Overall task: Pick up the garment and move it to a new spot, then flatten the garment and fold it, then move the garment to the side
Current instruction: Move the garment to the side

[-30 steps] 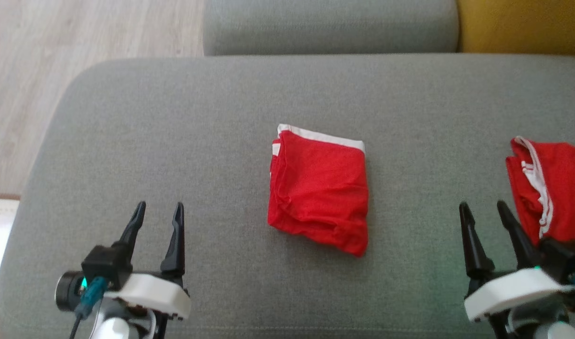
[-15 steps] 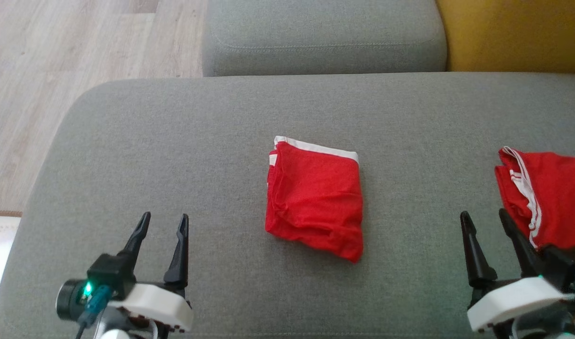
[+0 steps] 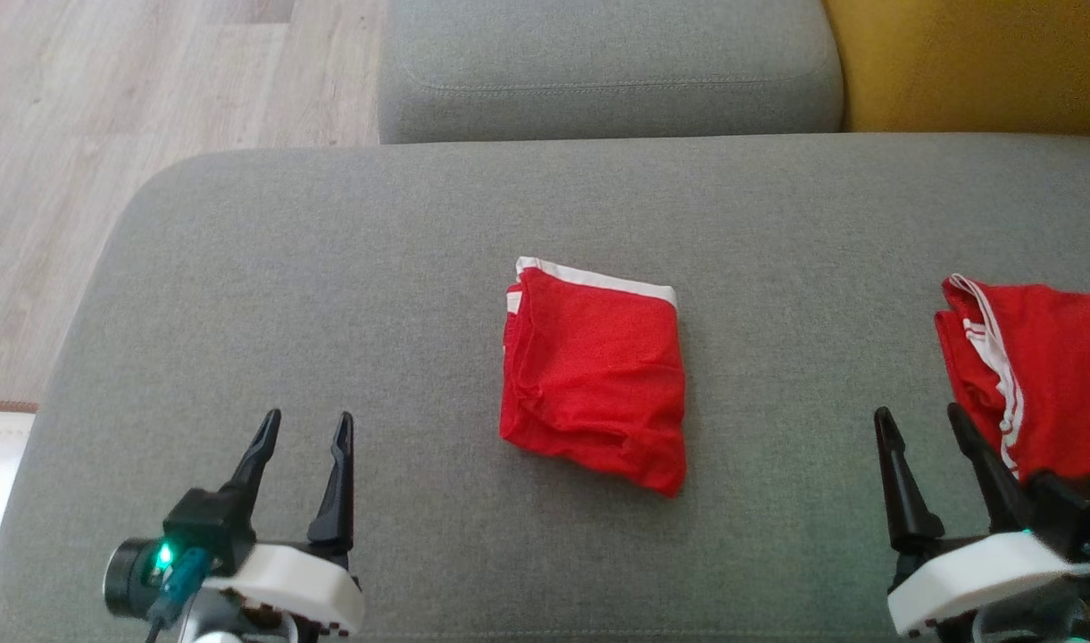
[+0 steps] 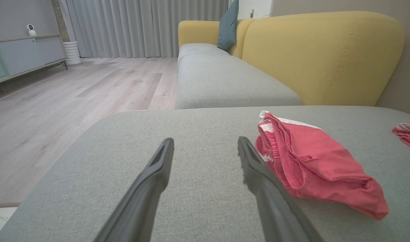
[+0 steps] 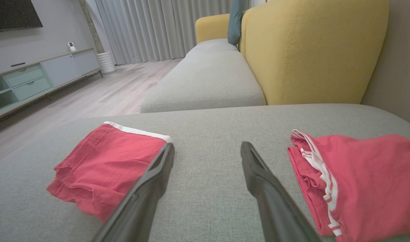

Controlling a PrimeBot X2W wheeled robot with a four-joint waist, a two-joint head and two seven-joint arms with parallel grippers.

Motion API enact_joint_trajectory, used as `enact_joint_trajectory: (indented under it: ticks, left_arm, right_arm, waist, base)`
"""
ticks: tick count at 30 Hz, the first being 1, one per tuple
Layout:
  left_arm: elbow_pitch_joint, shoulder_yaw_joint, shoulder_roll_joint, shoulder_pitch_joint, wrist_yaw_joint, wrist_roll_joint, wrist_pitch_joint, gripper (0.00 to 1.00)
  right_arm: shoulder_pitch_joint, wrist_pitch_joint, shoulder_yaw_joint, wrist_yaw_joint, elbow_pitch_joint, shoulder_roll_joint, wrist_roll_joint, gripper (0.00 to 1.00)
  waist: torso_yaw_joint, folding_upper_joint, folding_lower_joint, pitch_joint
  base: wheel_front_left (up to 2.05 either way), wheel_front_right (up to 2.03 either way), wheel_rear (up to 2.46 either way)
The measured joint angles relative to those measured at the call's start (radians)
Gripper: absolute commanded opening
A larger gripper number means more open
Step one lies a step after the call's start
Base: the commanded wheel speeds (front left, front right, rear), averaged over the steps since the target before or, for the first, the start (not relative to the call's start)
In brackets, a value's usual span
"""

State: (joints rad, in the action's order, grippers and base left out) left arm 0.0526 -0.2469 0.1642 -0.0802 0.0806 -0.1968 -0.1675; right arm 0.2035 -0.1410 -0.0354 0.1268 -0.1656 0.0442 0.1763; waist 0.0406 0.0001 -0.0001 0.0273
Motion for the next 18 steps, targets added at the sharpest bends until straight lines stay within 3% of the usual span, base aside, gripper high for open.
enact_joint_trajectory:
  ticks: [11, 18]
  left_arm:
    - [-0.006, -0.016, 0.004, 0.011, 0.006, -0.001, -0.011, 1.0]
    - [-0.019, -0.031, 0.008, 0.12, -0.017, 0.003, -0.046, 1.0]
  right_arm:
    - [-0.005, -0.011, -0.011, 0.0, 0.005, -0.001, 0.001, 1.0]
    - [-0.133, -0.035, 0.018, 0.0, 0.121, 0.005, 0.013, 1.0]
  waist:
    - [0.033, 0.0, 0.0, -0.015]
    - [0.09, 0.0, 0.0001, -0.089]
  base:
    - [0.0, 0.0, 0.0]
    - [0.0, 0.0, 0.0]
